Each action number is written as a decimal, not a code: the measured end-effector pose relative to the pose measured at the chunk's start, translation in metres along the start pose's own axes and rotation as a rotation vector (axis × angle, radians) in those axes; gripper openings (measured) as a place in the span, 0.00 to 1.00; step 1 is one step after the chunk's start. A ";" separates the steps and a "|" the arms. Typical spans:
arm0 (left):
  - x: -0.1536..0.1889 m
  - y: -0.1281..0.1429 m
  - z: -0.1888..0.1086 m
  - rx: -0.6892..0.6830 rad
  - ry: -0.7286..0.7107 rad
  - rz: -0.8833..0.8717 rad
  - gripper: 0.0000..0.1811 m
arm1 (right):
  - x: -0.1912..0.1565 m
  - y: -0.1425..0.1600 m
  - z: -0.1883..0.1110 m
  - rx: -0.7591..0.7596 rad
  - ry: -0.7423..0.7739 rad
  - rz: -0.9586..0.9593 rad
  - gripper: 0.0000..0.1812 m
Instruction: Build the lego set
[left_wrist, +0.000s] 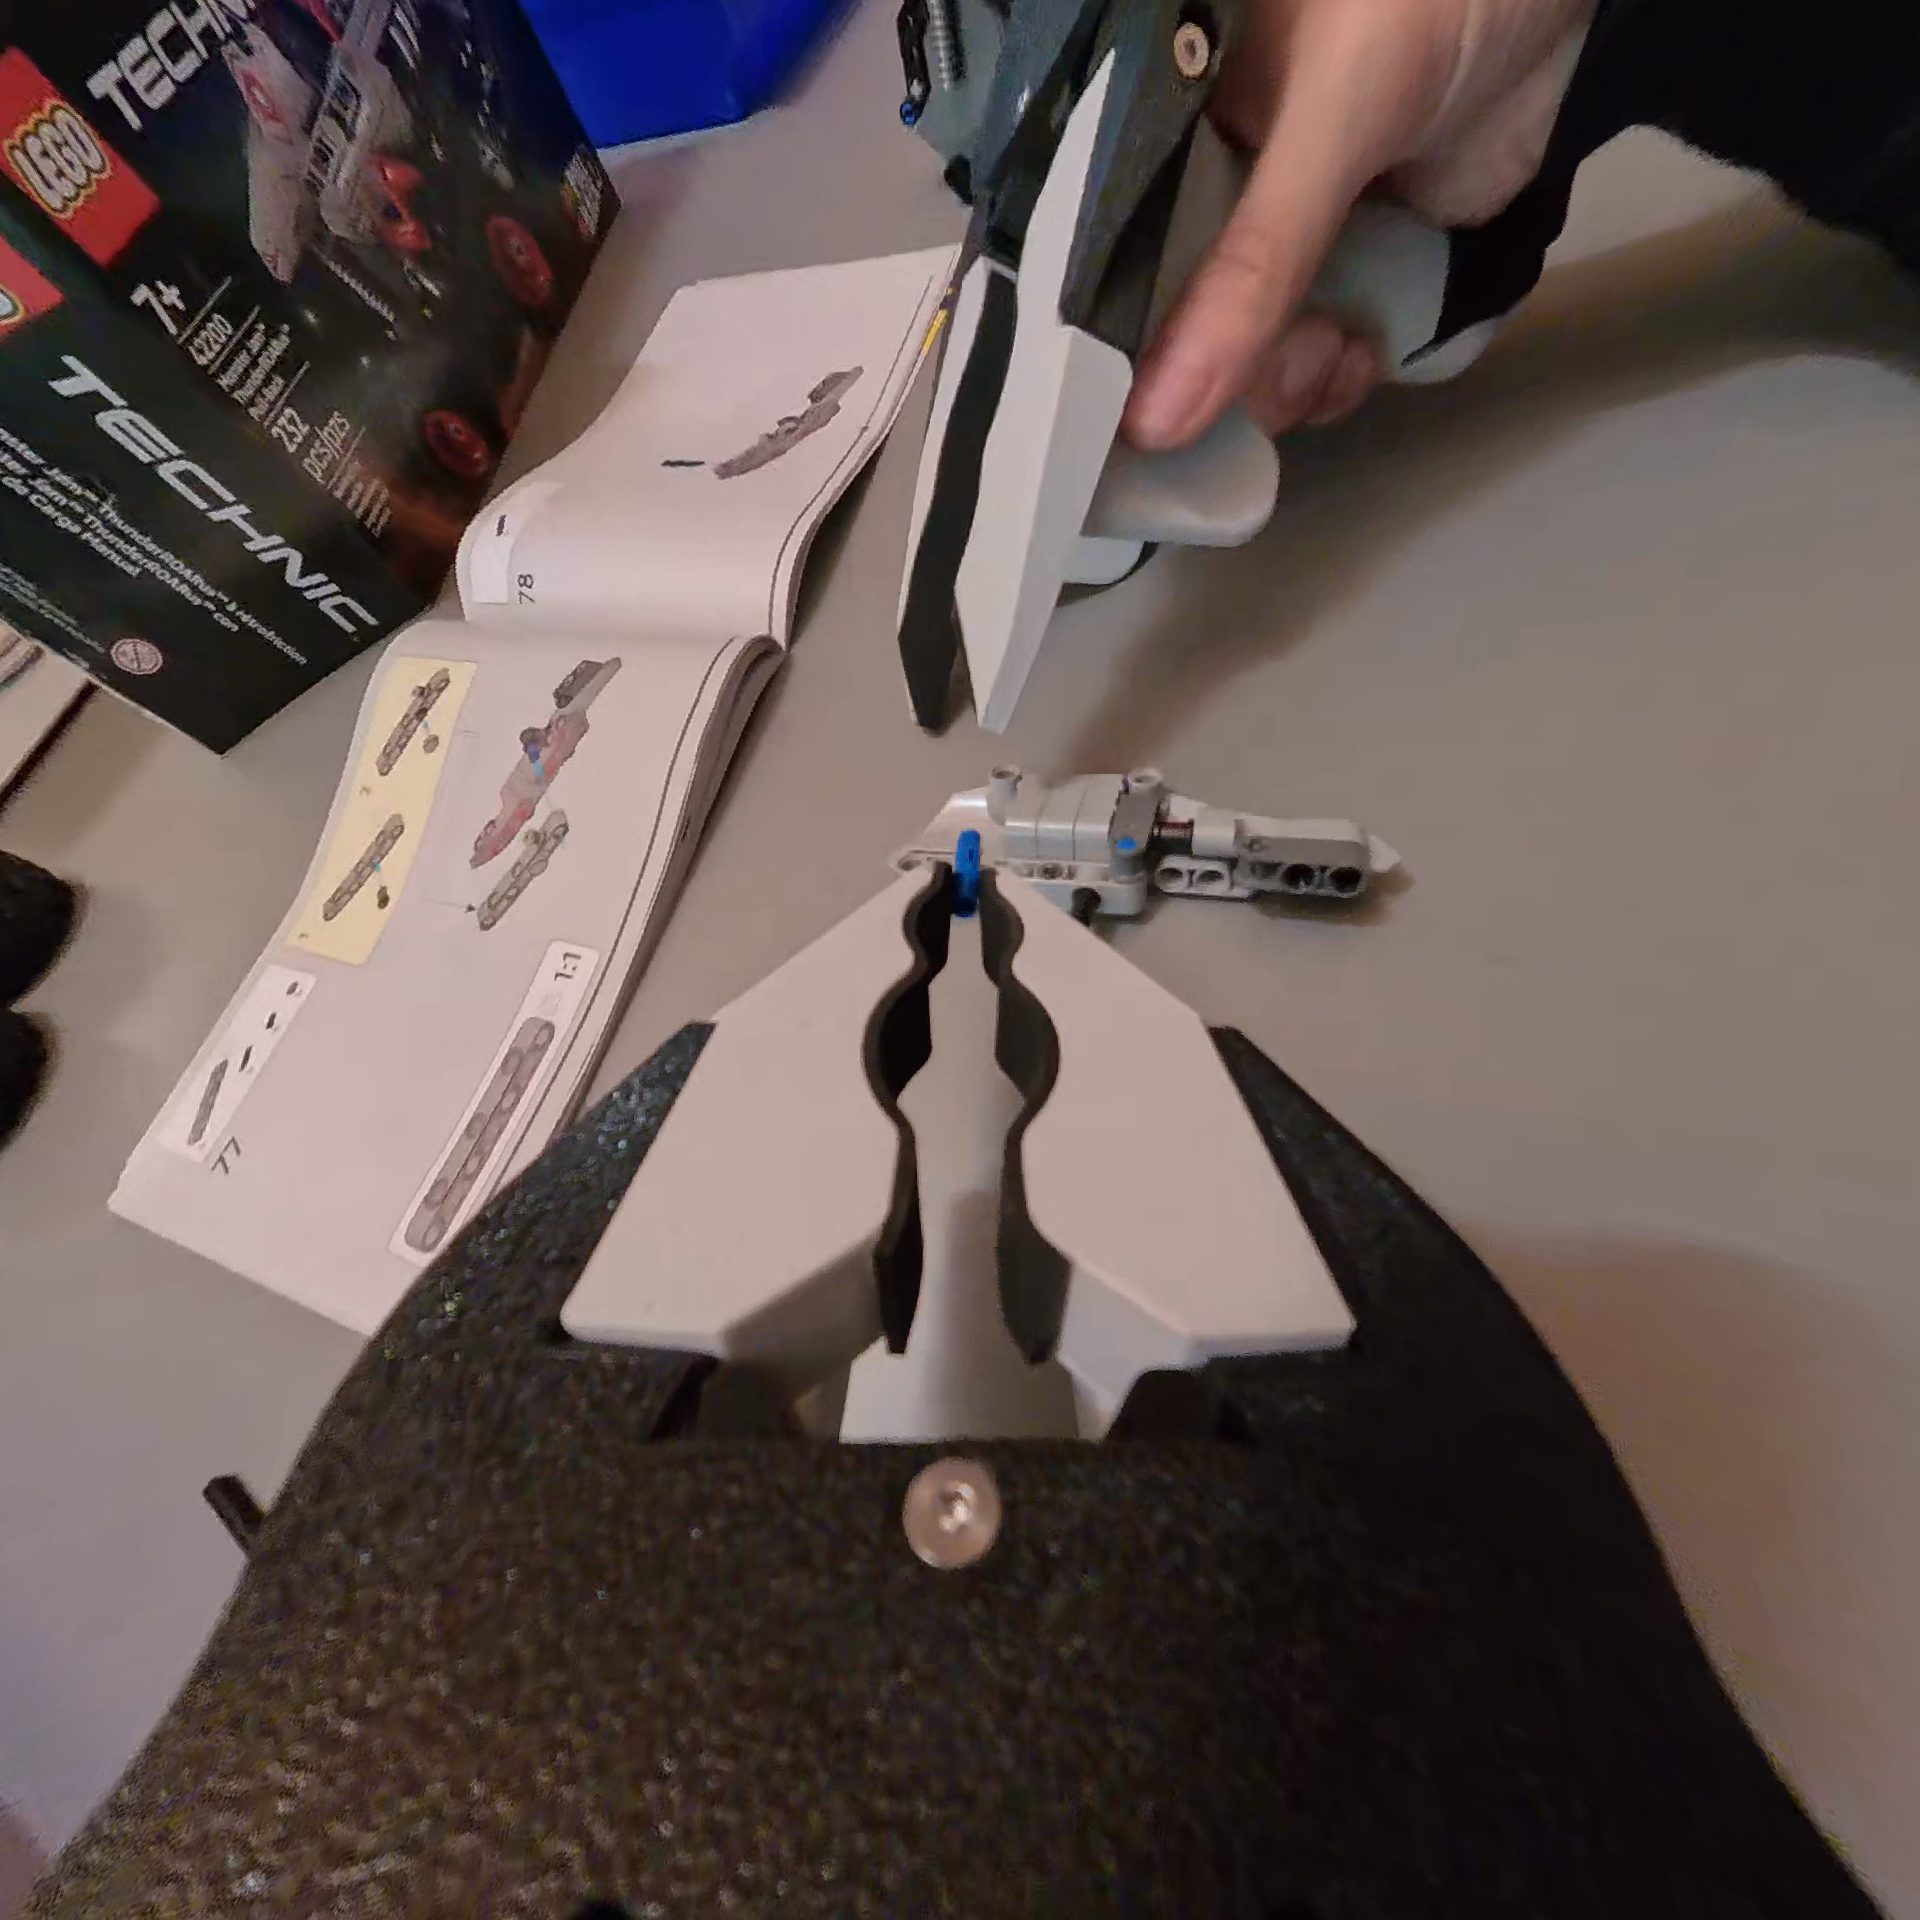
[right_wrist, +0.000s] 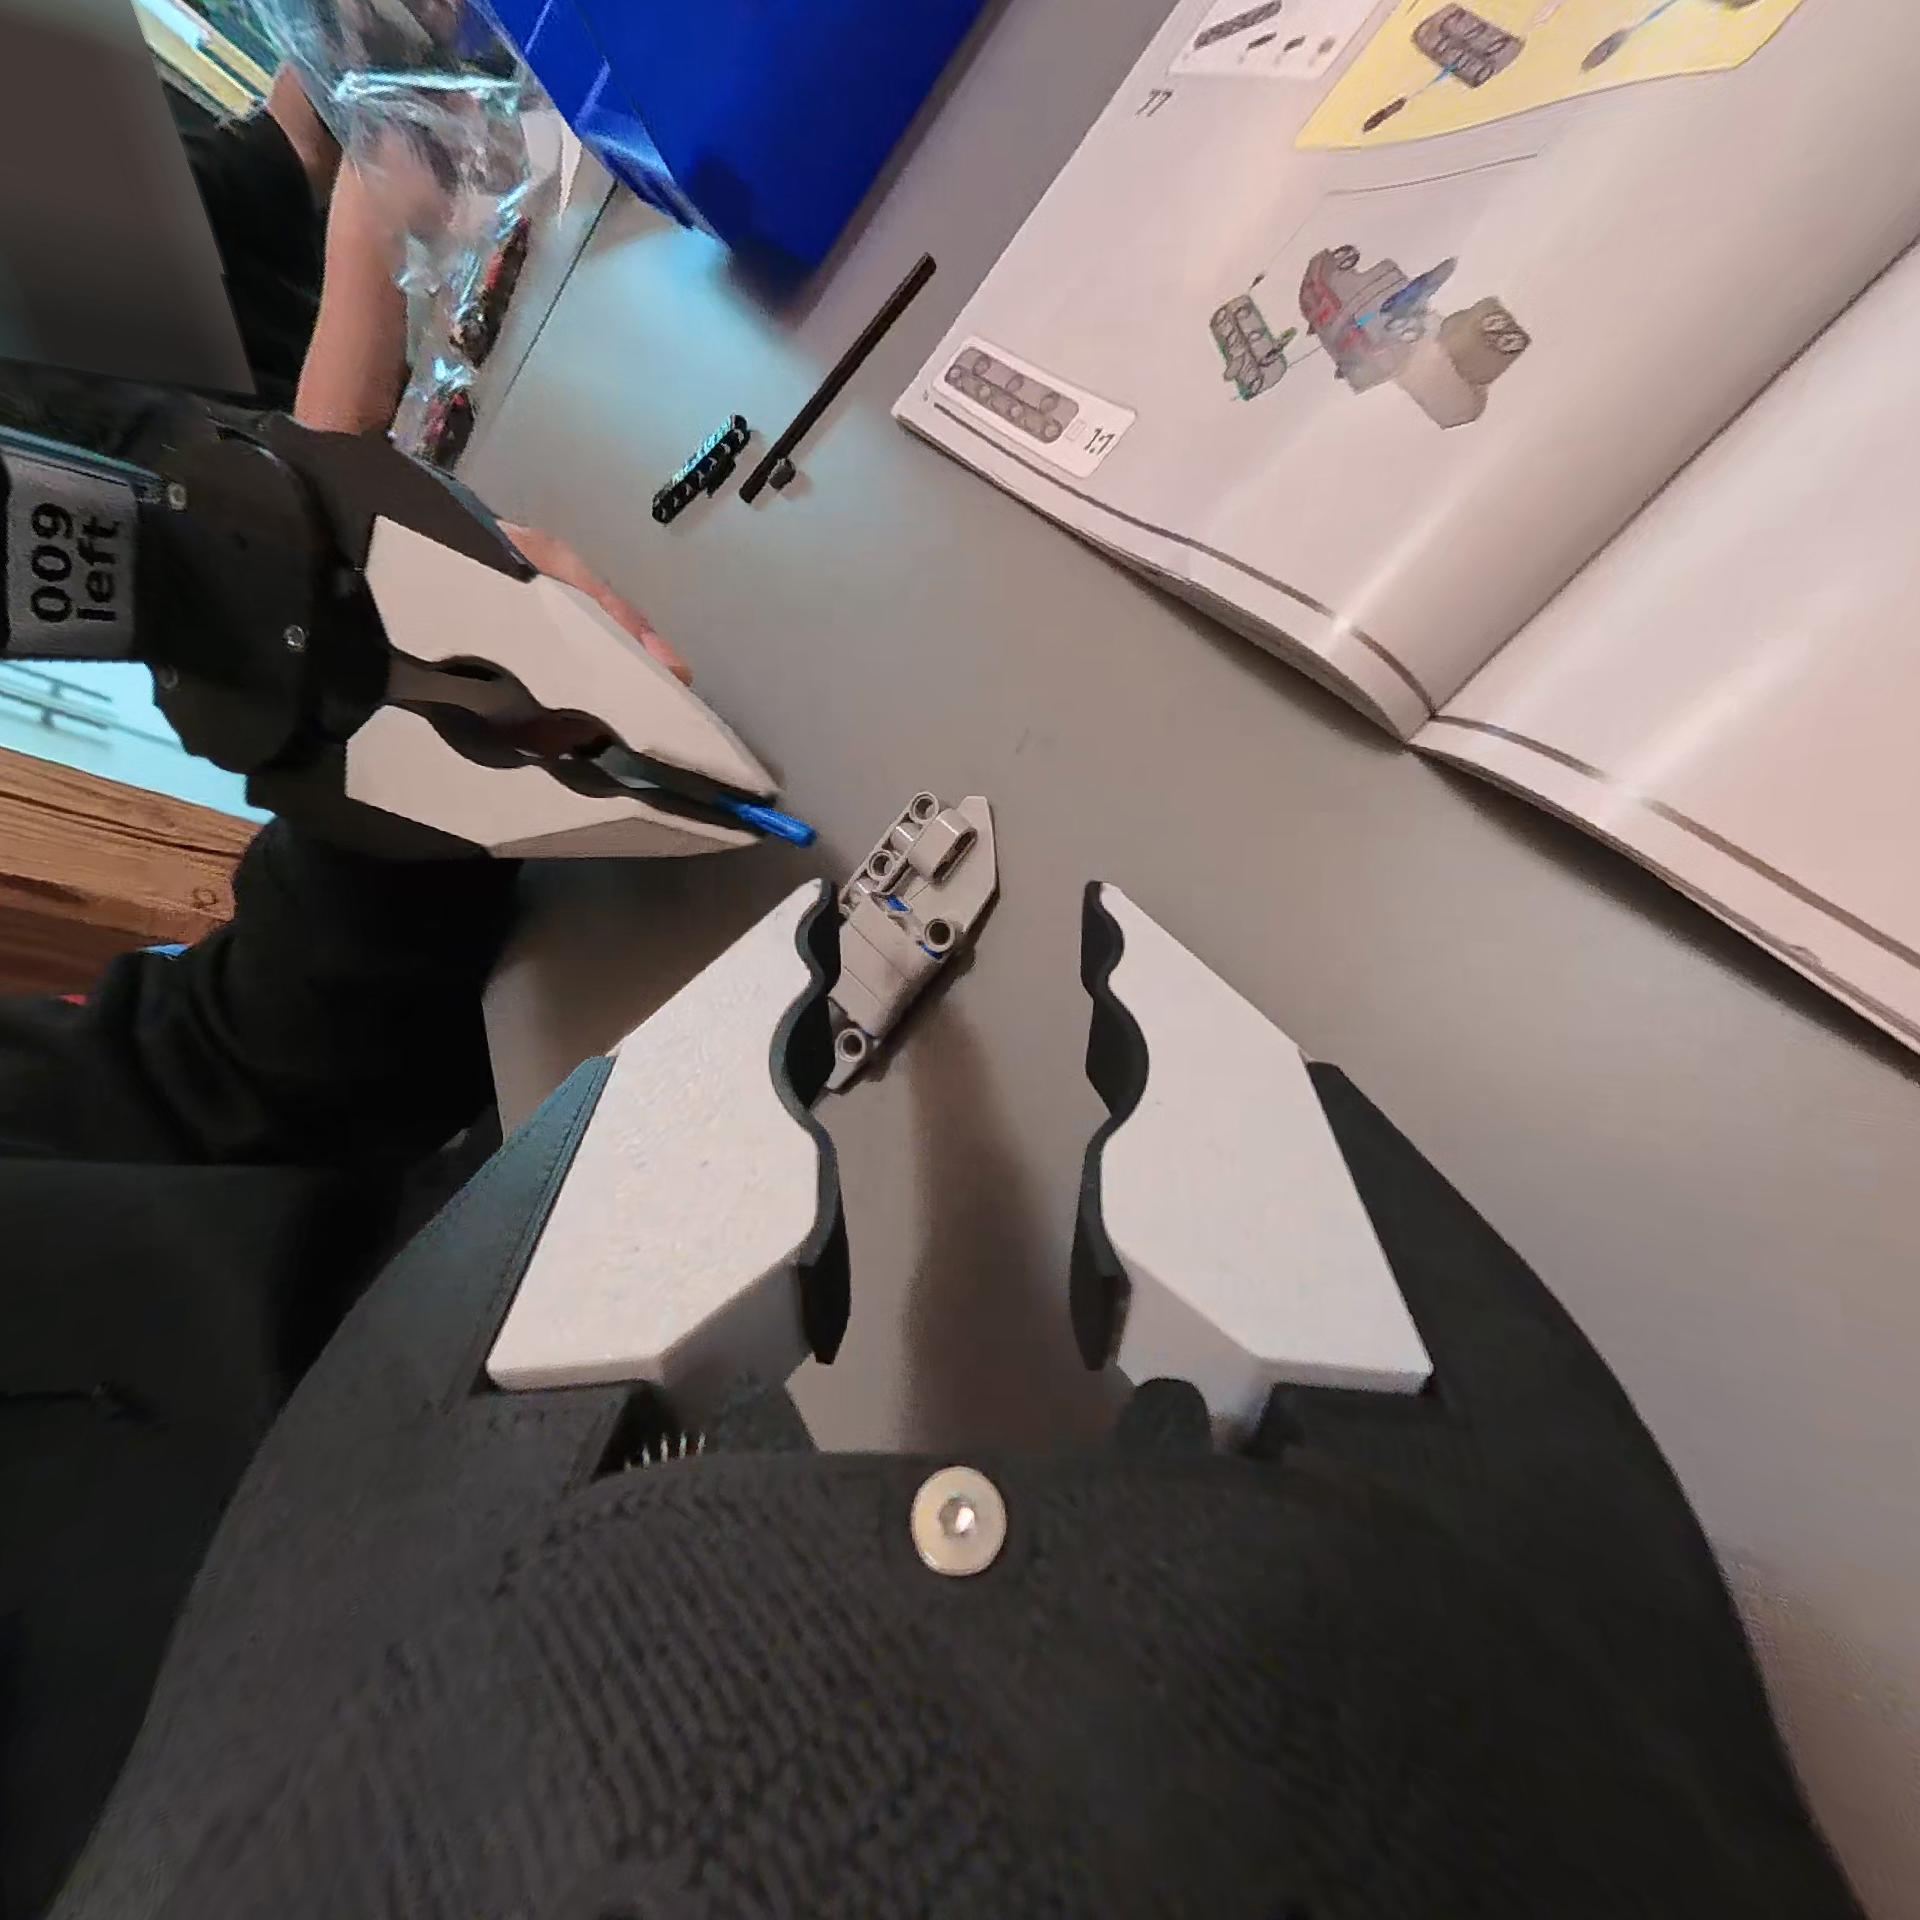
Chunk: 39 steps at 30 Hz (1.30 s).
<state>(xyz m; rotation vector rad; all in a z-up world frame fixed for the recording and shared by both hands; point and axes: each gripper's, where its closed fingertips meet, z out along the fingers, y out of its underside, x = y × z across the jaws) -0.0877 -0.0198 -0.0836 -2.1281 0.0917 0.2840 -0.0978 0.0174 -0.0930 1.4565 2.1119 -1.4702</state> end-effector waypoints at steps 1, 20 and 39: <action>0.001 0.001 0.002 -0.004 0.002 0.003 0.01 | -0.001 0.000 0.001 -0.004 -0.001 -0.002 0.25; 0.007 0.015 0.011 -0.109 -0.005 0.082 0.01 | -0.011 0.013 0.008 -0.196 -0.094 0.123 0.15; 0.004 0.008 0.001 -0.055 0.017 0.004 0.01 | -0.021 -0.003 0.023 -0.108 -0.213 0.090 0.05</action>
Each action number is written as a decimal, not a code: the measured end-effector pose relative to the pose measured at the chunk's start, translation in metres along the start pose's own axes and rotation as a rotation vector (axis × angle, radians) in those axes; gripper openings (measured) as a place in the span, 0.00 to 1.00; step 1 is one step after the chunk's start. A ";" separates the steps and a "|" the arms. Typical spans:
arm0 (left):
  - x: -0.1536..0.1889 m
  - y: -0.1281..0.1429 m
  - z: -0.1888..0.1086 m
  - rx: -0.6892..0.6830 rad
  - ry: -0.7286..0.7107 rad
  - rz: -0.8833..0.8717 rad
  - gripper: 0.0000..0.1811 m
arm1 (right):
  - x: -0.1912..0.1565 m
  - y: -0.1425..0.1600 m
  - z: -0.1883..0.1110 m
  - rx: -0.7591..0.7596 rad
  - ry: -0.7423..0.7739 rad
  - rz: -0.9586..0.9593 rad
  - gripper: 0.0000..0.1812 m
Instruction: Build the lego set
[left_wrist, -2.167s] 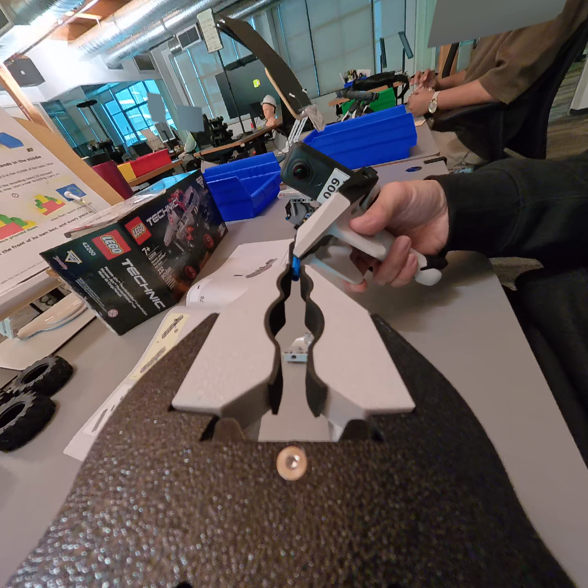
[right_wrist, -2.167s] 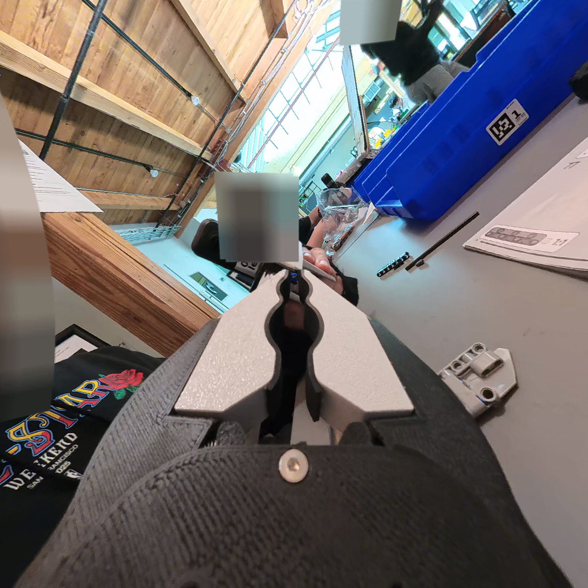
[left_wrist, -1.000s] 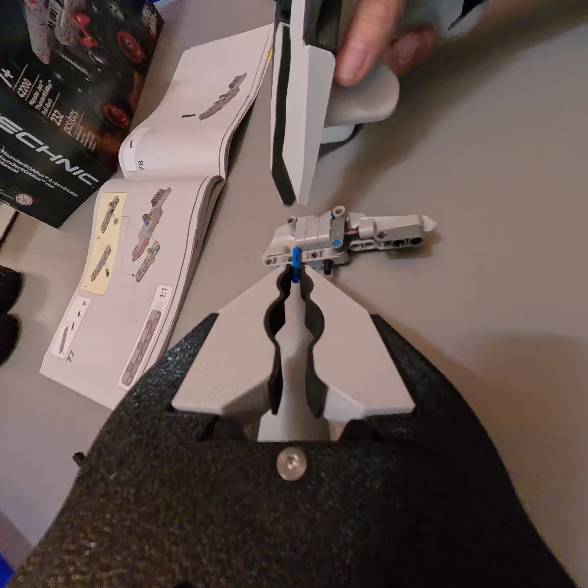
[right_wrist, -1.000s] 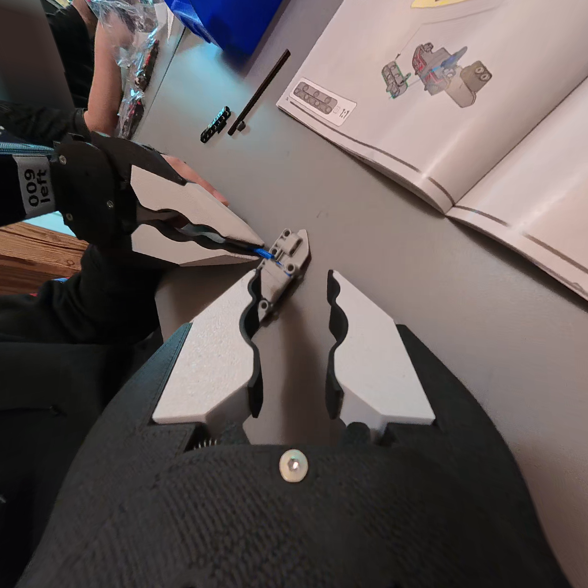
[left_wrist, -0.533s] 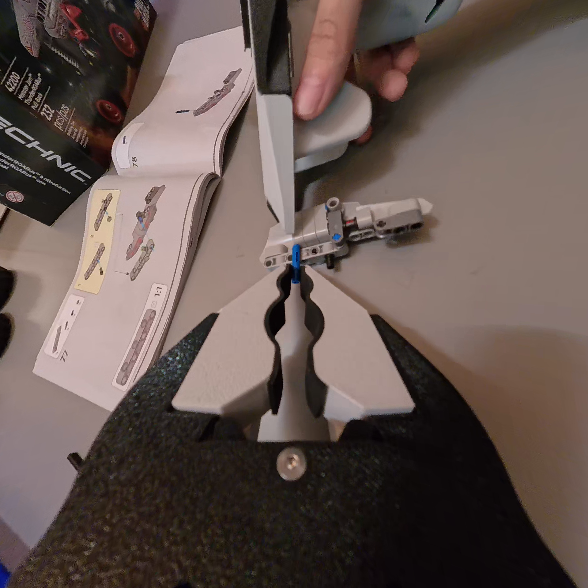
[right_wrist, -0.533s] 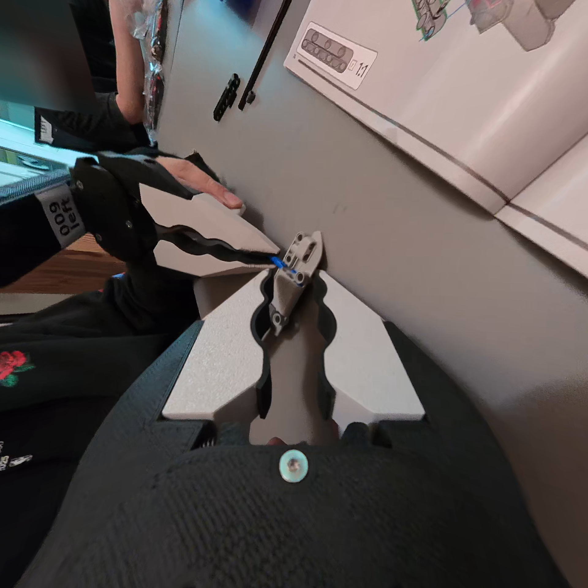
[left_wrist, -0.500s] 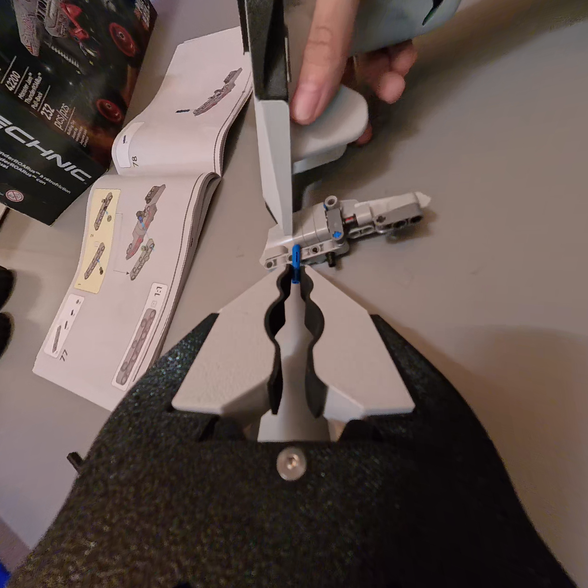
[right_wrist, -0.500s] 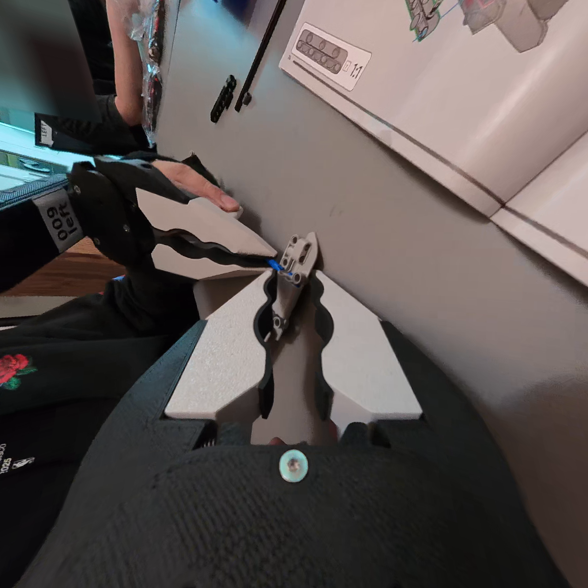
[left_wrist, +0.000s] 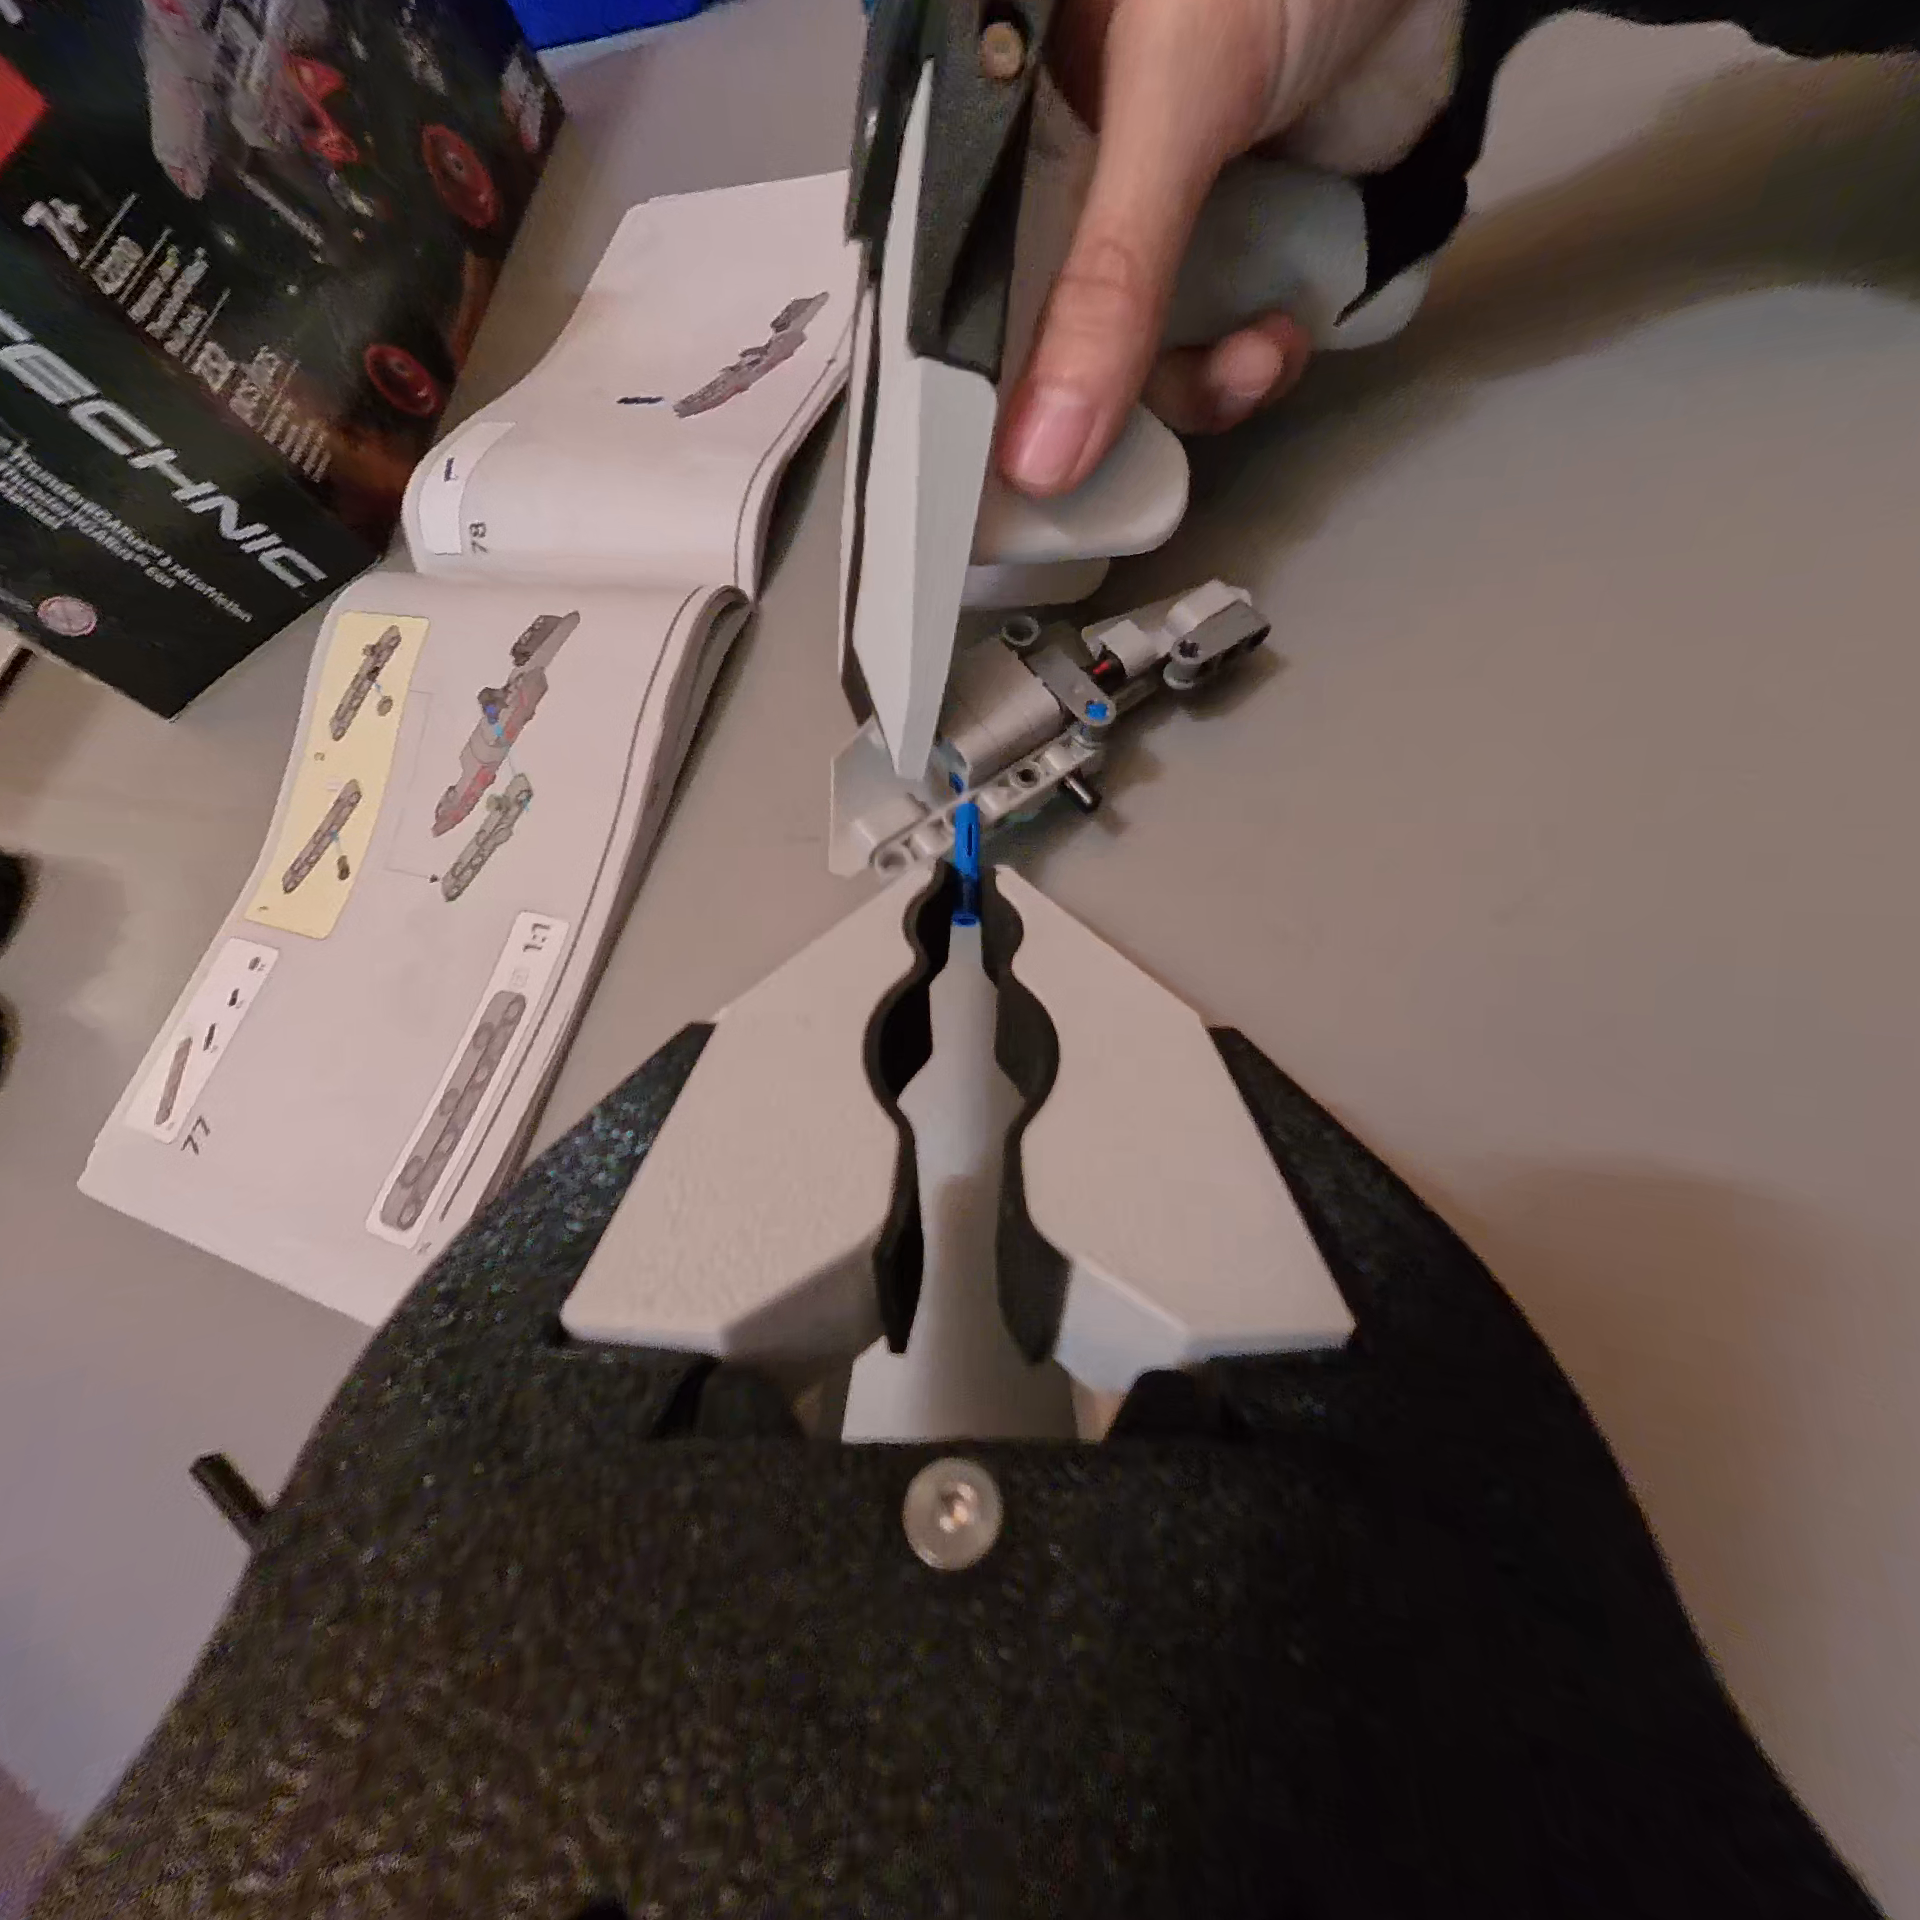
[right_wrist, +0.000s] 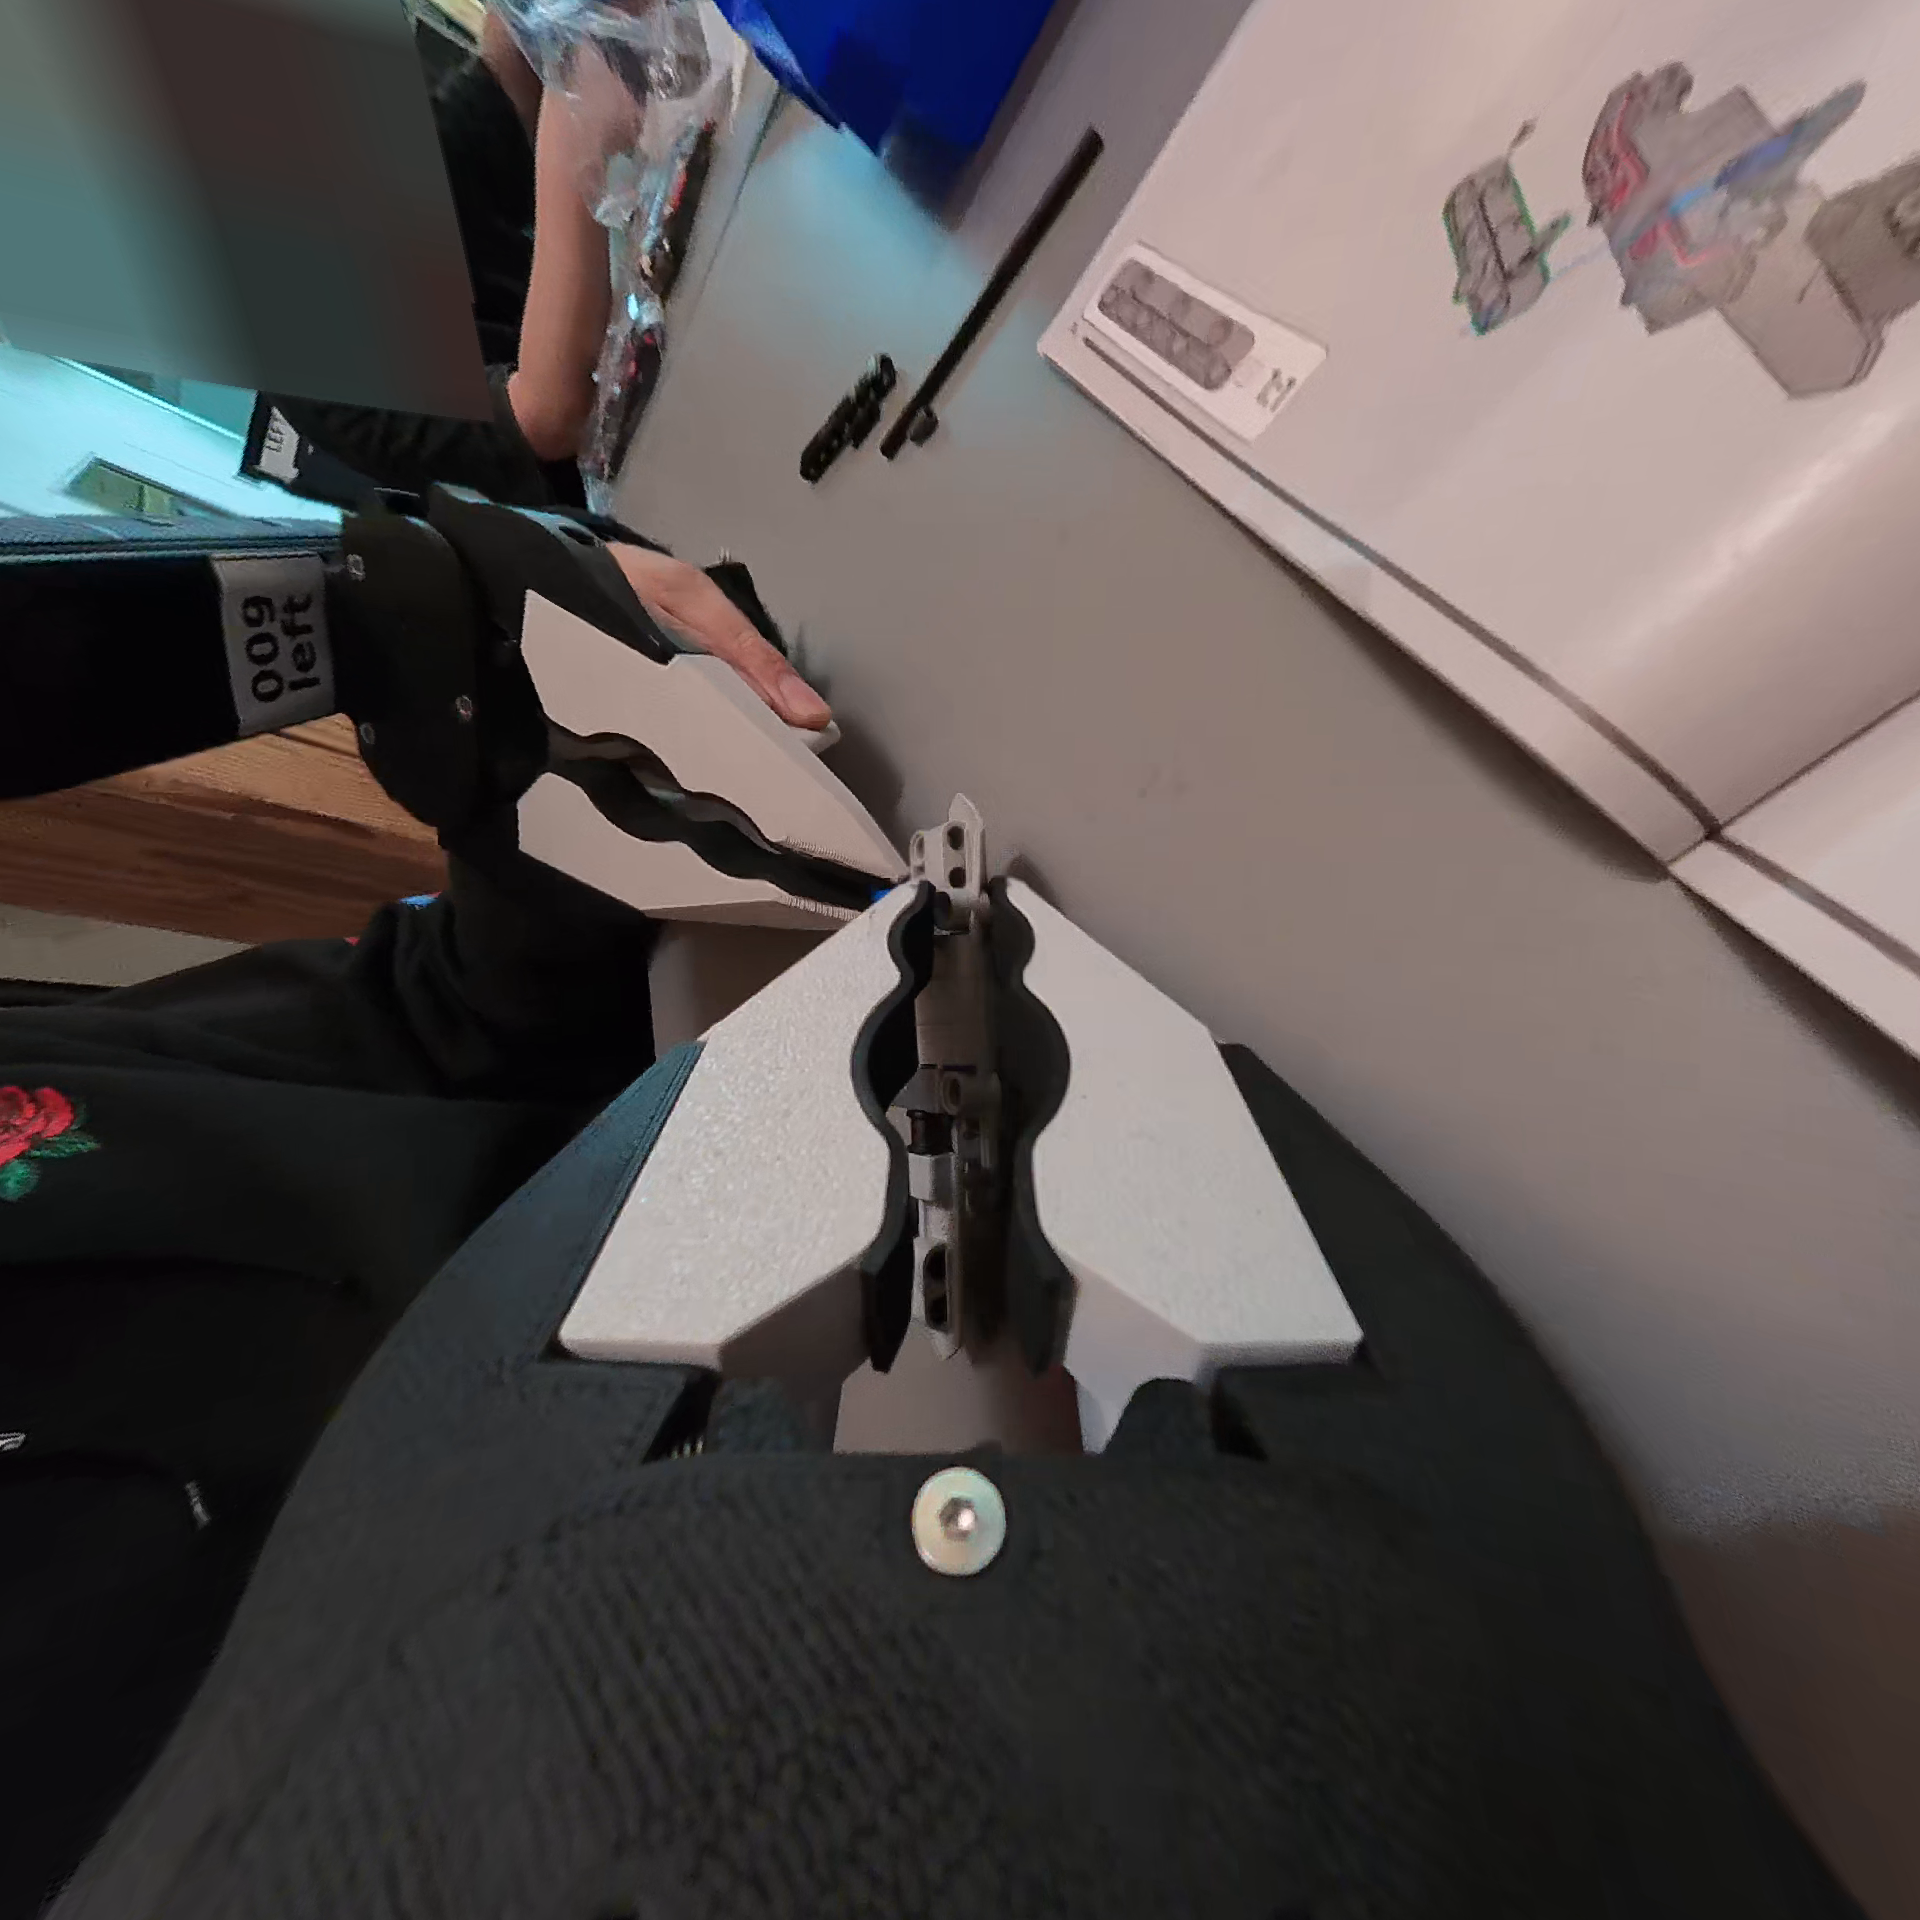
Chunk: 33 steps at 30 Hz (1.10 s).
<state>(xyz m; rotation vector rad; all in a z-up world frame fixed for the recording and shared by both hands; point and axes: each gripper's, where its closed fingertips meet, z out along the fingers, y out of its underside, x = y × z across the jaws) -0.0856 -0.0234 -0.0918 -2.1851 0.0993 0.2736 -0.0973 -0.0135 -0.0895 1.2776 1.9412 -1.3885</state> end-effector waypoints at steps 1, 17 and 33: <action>-0.003 0.001 -0.001 -0.006 -0.012 -0.012 0.01 | 0.000 -0.004 -0.002 0.031 0.009 -0.014 0.05; -0.021 0.012 -0.006 -0.010 -0.021 -0.315 0.01 | 0.009 -0.022 -0.009 0.296 -0.013 0.151 0.04; -0.024 0.015 -0.006 -0.014 -0.005 -0.412 0.01 | 0.008 -0.020 0.005 0.285 0.080 0.072 0.05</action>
